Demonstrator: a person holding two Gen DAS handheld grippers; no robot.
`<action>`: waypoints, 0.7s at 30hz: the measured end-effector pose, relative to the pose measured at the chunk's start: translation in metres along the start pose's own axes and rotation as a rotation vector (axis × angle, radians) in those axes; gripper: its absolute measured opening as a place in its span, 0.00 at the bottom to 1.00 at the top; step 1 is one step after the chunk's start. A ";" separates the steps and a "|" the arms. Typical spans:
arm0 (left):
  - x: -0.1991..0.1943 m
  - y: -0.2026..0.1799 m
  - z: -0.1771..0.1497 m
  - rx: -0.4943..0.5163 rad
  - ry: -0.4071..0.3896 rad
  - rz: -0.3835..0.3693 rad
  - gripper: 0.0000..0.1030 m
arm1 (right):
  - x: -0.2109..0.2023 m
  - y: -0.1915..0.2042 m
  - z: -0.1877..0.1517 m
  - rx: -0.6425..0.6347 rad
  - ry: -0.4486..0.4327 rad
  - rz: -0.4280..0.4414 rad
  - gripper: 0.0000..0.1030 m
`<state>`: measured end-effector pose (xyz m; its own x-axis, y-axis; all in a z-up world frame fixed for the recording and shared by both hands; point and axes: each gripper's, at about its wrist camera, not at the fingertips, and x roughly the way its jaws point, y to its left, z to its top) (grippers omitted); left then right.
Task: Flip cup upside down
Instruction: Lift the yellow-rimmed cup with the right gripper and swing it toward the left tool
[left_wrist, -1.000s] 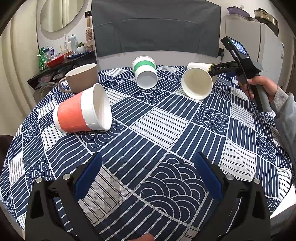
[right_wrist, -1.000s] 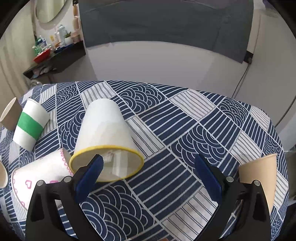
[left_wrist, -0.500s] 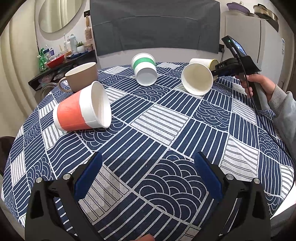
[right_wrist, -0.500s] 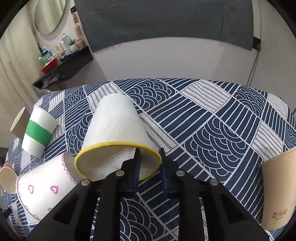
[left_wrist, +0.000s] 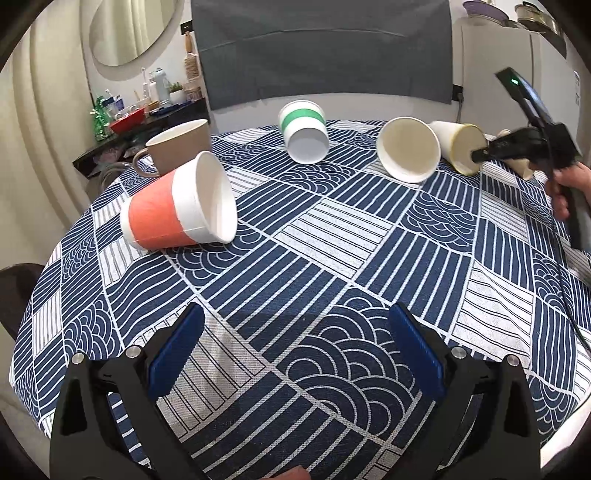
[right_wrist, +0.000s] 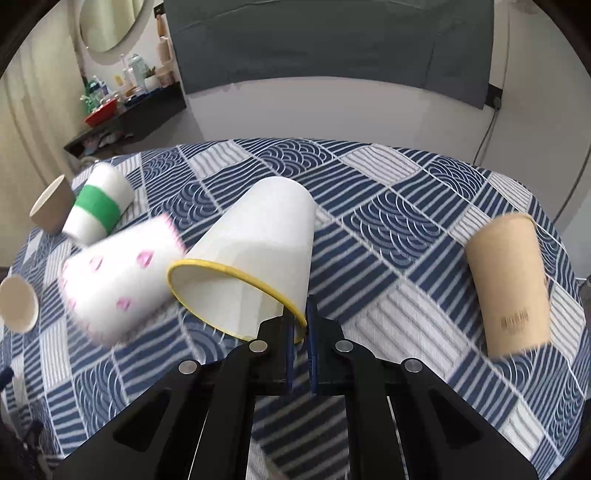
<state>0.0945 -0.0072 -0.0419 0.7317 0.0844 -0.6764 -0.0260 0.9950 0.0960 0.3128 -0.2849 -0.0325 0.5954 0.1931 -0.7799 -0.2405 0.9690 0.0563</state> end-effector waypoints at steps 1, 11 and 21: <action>0.000 0.002 0.000 -0.013 0.006 -0.002 0.94 | -0.006 0.002 -0.007 -0.005 -0.001 0.001 0.05; 0.006 0.024 -0.004 -0.145 0.054 -0.084 0.94 | -0.054 0.037 -0.068 -0.066 -0.034 0.034 0.05; 0.007 0.015 -0.001 -0.092 0.042 -0.115 0.94 | -0.093 0.084 -0.115 -0.134 -0.071 0.101 0.05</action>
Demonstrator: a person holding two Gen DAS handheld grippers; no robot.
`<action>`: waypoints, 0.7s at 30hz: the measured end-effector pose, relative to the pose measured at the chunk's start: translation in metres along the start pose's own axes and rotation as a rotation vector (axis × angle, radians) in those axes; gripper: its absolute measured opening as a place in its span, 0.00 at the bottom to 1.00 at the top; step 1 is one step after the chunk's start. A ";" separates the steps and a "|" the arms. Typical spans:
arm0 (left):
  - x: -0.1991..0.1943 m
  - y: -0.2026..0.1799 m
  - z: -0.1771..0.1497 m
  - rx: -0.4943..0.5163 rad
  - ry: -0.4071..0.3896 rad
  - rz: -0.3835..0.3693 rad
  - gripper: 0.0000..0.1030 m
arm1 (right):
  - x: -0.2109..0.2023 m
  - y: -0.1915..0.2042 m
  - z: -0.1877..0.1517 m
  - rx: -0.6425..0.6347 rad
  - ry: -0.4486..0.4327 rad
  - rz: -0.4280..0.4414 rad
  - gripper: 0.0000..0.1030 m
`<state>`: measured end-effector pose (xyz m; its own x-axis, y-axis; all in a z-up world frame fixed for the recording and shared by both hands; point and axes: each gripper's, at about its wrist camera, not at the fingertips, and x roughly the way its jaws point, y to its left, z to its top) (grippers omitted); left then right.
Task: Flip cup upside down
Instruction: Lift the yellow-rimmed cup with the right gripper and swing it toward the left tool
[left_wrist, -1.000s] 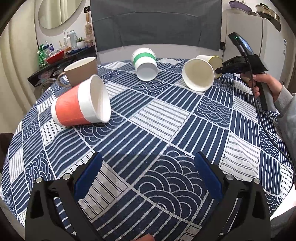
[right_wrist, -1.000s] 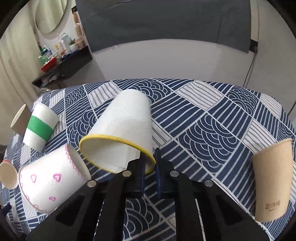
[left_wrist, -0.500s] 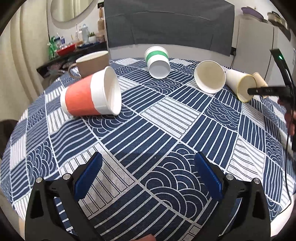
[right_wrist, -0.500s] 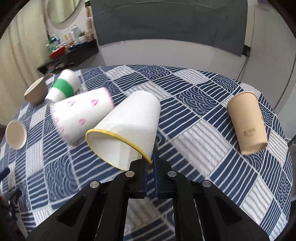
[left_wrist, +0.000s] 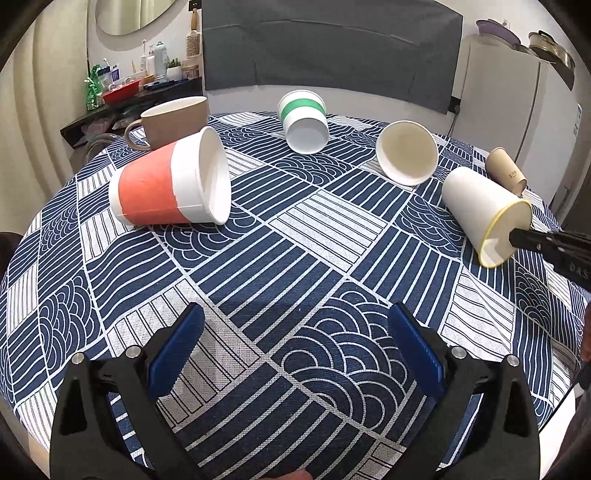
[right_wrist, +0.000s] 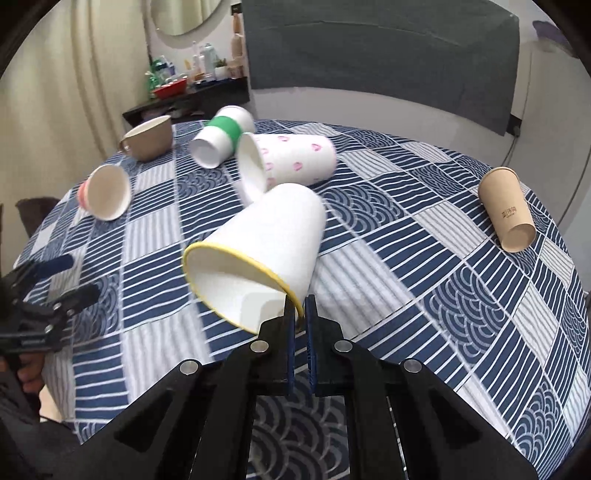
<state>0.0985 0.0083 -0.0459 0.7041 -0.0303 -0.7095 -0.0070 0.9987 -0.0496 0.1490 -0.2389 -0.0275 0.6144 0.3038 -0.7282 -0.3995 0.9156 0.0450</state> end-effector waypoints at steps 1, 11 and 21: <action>0.001 0.001 0.000 -0.004 0.004 0.002 0.94 | -0.002 0.003 -0.001 0.000 -0.003 0.004 0.05; -0.005 0.001 -0.002 -0.009 -0.038 0.027 0.94 | 0.000 0.019 -0.012 -0.007 -0.009 -0.002 0.08; 0.001 0.002 0.001 -0.010 -0.004 0.004 0.94 | -0.012 0.015 -0.013 -0.004 -0.032 -0.032 0.84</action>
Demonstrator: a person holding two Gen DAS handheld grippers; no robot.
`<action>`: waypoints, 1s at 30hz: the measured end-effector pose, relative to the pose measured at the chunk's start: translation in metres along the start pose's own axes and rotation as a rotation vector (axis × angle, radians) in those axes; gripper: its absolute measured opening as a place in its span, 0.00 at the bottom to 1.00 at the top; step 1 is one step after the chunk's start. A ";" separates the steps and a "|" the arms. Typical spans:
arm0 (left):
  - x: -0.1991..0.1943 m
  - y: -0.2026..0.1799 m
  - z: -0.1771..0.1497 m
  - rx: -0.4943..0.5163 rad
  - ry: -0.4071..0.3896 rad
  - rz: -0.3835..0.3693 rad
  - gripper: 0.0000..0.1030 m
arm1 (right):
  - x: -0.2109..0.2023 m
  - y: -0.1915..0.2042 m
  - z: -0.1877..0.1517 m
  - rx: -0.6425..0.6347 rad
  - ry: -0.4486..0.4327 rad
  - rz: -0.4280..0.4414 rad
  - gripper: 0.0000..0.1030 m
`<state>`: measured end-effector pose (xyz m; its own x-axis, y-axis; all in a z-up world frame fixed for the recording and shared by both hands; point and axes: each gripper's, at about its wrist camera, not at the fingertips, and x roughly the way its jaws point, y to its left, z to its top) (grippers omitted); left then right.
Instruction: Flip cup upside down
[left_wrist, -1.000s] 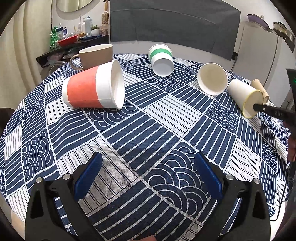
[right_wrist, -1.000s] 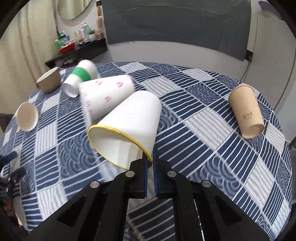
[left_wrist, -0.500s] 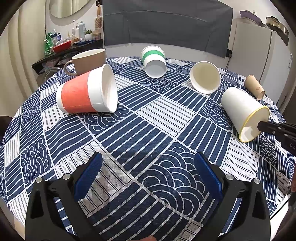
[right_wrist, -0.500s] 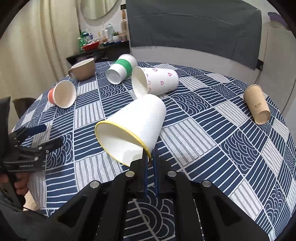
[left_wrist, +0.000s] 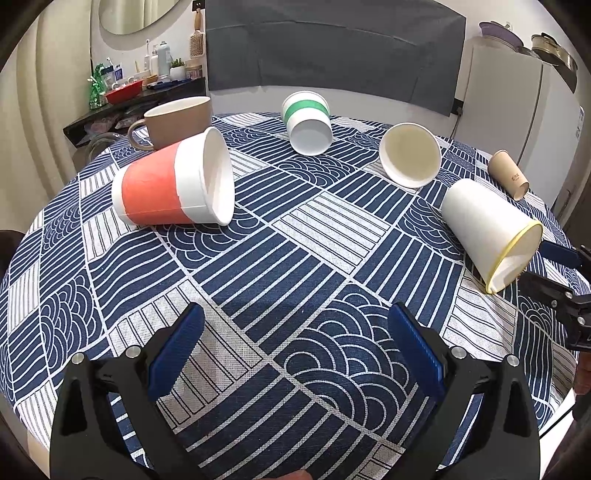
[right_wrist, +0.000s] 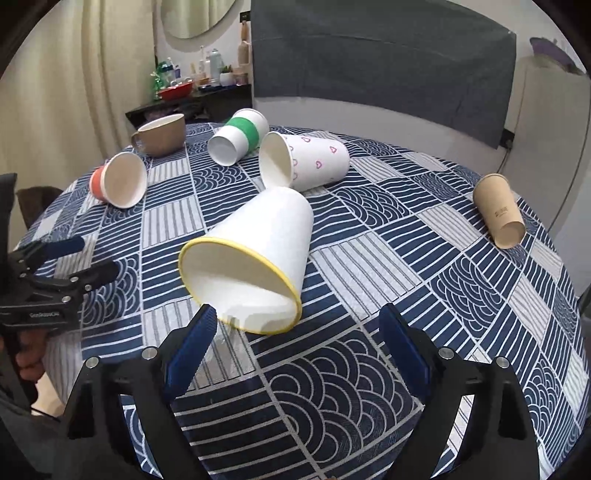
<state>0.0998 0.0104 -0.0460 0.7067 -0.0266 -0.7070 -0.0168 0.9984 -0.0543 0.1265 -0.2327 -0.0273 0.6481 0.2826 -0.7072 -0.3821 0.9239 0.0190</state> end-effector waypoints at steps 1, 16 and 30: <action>0.001 0.002 0.001 -0.009 0.008 -0.008 0.94 | -0.001 -0.001 -0.001 0.004 0.002 0.002 0.85; -0.008 -0.035 0.050 0.075 0.105 -0.053 0.94 | -0.022 -0.058 -0.033 0.109 0.001 0.037 0.91; 0.017 -0.115 0.118 0.048 0.314 -0.198 0.94 | -0.028 -0.102 -0.052 0.151 -0.023 -0.029 0.92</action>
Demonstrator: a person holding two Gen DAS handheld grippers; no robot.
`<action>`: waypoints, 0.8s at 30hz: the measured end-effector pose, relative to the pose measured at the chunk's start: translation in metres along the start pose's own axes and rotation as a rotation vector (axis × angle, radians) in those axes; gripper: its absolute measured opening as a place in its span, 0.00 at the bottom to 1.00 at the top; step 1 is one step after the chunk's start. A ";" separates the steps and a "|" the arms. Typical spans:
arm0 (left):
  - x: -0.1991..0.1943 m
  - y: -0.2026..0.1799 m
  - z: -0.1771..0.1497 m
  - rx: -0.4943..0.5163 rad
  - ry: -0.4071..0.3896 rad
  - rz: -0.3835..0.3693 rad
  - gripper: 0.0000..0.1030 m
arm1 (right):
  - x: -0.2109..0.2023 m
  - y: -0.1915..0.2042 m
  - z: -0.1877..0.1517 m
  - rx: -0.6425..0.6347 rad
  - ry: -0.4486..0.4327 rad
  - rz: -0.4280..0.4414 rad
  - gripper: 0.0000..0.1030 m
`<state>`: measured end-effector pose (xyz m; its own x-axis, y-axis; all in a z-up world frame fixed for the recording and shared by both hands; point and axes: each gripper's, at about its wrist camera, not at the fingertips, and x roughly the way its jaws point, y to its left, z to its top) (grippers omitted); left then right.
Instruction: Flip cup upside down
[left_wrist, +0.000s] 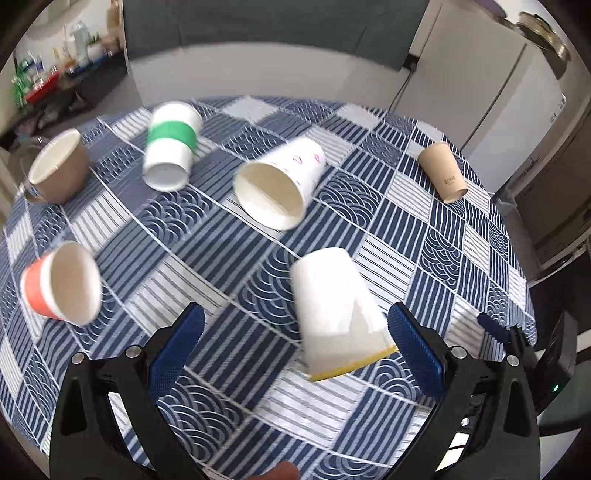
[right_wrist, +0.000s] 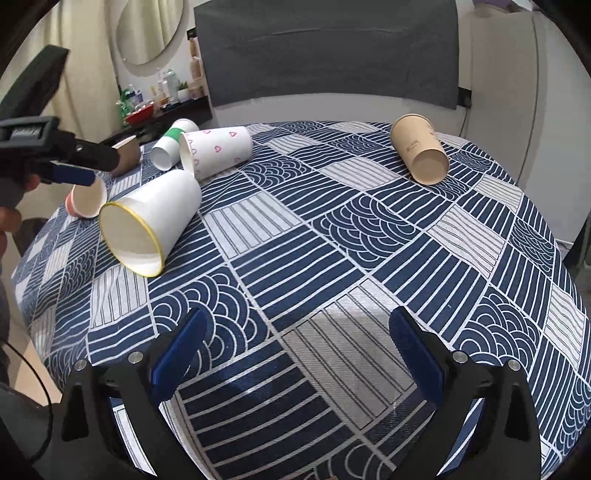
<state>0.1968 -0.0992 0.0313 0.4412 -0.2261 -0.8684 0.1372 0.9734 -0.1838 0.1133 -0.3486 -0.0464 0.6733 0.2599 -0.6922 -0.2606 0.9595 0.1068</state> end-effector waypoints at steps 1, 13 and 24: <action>0.005 -0.002 0.004 -0.006 0.028 -0.014 0.94 | 0.000 -0.001 0.000 0.003 -0.001 0.002 0.92; 0.070 -0.015 0.026 -0.047 0.306 -0.033 0.94 | 0.004 -0.016 0.000 0.030 0.003 0.042 0.92; 0.090 -0.022 0.034 -0.025 0.351 0.009 0.73 | 0.001 -0.013 -0.002 0.022 -0.020 0.058 0.92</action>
<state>0.2634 -0.1427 -0.0270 0.1100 -0.1950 -0.9746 0.1110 0.9768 -0.1829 0.1165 -0.3612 -0.0501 0.6712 0.3175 -0.6698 -0.2850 0.9447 0.1621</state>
